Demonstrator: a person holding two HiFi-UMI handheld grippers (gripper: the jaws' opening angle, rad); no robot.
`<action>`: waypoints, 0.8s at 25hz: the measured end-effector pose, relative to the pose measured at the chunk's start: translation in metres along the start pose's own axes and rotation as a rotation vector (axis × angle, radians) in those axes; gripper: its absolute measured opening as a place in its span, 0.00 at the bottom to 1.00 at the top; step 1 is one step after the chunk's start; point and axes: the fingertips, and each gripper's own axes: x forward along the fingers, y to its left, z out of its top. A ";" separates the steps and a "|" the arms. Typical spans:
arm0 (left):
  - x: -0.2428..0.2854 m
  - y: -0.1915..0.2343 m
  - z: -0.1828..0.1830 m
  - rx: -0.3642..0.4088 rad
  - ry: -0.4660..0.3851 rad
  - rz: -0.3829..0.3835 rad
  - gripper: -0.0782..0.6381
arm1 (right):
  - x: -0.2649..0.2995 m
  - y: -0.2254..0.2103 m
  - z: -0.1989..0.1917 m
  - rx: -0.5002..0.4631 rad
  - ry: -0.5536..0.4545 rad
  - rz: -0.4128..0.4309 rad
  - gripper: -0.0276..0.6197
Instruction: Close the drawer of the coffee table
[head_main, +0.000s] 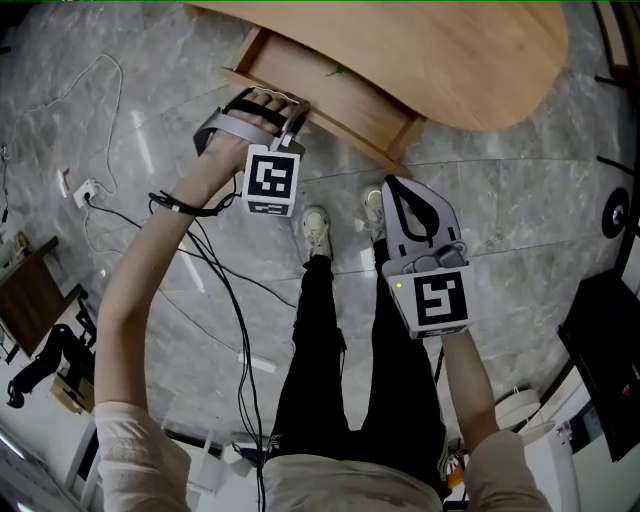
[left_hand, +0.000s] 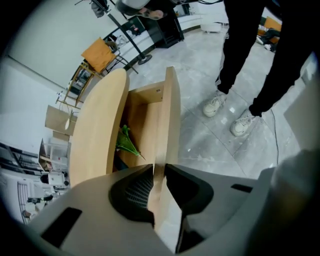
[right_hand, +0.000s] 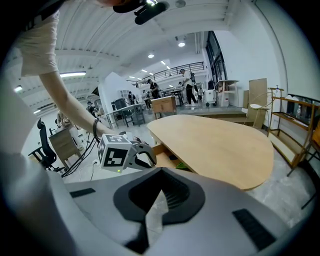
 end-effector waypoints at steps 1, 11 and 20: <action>0.003 0.007 -0.002 -0.054 0.009 0.014 0.22 | 0.000 -0.005 0.000 -0.004 -0.003 -0.005 0.04; 0.010 0.030 -0.042 -1.244 0.020 0.311 0.52 | 0.001 -0.042 -0.001 0.008 0.004 -0.063 0.04; 0.015 0.024 -0.033 -1.438 -0.180 0.254 0.40 | 0.012 -0.016 0.001 -0.026 -0.001 0.040 0.04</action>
